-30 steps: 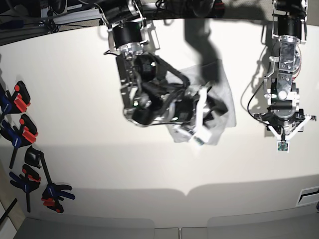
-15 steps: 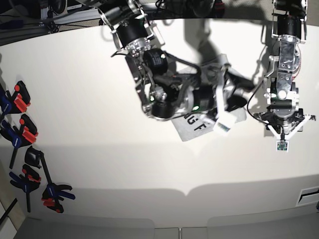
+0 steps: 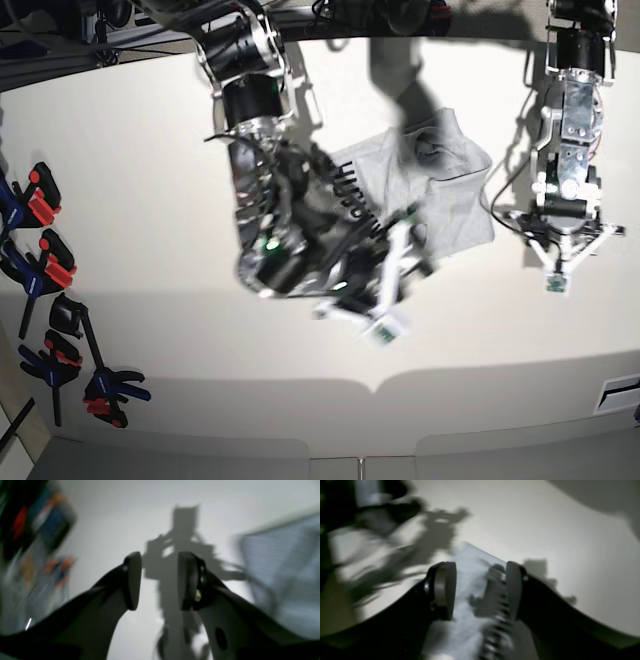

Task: Fold the T-shirt properly

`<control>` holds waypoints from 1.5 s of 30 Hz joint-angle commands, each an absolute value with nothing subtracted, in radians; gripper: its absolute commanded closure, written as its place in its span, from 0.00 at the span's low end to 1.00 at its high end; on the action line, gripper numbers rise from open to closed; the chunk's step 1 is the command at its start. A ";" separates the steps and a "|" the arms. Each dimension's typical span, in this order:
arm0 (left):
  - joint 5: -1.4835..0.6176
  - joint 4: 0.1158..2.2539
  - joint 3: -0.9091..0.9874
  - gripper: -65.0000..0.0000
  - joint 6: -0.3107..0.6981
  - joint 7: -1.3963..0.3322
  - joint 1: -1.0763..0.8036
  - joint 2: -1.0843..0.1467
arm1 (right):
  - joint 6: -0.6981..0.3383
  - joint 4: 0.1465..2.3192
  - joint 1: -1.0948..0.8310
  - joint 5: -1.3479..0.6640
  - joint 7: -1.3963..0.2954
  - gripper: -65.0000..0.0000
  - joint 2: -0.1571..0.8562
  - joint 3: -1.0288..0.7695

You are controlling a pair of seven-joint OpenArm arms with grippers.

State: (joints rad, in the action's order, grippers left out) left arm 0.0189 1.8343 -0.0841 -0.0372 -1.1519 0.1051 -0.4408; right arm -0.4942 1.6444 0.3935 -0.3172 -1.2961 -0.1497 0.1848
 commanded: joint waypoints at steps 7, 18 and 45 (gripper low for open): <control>-0.267 2.078 -0.080 0.67 0.217 -1.027 -0.021 -0.449 | -0.496 1.663 0.403 -0.352 -1.296 0.54 -0.065 -0.005; -0.210 2.083 -0.081 0.67 0.264 -0.871 -0.204 -0.449 | -0.496 1.731 0.263 -0.379 -1.300 0.54 0.134 -0.168; 0.220 1.944 -0.323 0.66 0.286 -0.786 -0.198 -0.449 | -0.500 1.746 0.249 -0.430 -1.294 0.54 0.147 -0.226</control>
